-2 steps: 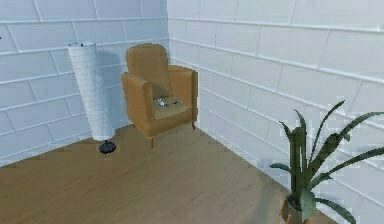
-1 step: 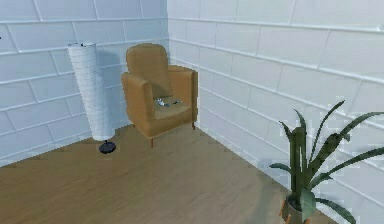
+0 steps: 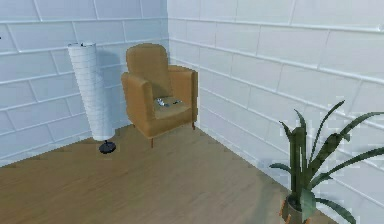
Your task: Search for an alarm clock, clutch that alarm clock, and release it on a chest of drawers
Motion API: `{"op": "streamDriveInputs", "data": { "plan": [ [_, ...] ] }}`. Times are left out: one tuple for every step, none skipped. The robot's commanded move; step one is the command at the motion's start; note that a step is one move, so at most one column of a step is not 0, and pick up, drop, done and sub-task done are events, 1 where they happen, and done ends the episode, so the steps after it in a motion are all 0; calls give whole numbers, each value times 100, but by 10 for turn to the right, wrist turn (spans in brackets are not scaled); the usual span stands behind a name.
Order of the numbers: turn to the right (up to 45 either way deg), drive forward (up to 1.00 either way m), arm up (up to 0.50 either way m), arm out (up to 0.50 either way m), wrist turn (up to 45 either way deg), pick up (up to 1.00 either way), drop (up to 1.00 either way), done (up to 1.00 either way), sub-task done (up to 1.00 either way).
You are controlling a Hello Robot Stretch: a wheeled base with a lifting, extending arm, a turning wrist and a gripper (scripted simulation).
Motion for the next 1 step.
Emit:
{"op": "streamDriveInputs", "data": {
  "plan": [
    [0,0,0,0,450,0,0,0,0]
  ]
}}
